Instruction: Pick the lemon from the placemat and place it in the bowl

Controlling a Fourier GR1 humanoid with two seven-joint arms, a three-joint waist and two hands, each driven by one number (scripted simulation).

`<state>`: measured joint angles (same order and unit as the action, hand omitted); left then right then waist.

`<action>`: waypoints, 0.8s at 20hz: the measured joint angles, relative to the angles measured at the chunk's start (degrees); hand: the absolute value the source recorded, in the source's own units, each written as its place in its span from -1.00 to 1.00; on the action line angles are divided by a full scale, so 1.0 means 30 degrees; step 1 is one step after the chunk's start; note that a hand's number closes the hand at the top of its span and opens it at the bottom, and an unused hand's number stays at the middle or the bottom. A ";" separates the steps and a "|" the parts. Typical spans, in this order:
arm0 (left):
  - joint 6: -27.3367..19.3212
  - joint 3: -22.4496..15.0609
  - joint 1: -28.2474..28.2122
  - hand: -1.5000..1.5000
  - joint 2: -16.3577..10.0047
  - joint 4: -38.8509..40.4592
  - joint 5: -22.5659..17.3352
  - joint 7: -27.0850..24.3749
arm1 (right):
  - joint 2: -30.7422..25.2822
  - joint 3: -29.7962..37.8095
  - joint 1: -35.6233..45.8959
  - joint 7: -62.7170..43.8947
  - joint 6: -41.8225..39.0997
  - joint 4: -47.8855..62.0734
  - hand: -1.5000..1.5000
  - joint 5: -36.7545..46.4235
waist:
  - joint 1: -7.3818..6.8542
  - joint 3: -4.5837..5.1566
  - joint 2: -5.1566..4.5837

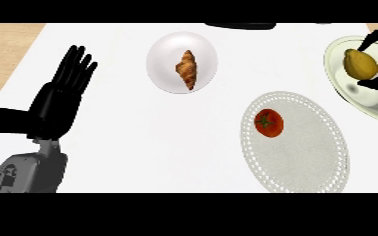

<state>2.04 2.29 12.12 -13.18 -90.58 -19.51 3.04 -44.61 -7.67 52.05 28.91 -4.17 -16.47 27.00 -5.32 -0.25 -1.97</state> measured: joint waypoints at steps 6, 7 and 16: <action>0.0121 0.0068 0.0030 0.00 -0.0036 0.0054 -0.0018 -0.0034 | 0.0836 0.0215 0.0877 0.1397 -0.1957 0.1647 -1.00 -0.0118 | -0.0064 -0.0034 -0.0060; 0.0075 0.0029 -0.0060 0.00 0.0023 0.0011 0.0034 -0.0069 | 0.0763 0.0512 0.0959 0.1884 -0.2324 0.1819 -1.00 -0.0405 | -0.0043 -0.0047 -0.0063; 0.0285 0.0265 -0.0165 0.00 -0.0072 0.0144 -0.0051 -0.0314 | -0.0077 0.5127 0.2099 0.2835 -0.5567 0.3779 -1.00 -0.4924 | 0.0209 -0.0069 -0.0090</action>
<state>2.89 3.09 11.63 -13.40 -90.15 -19.66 2.09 -44.84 7.71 58.35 37.42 -20.87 -5.13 12.23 -4.69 -0.45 -2.24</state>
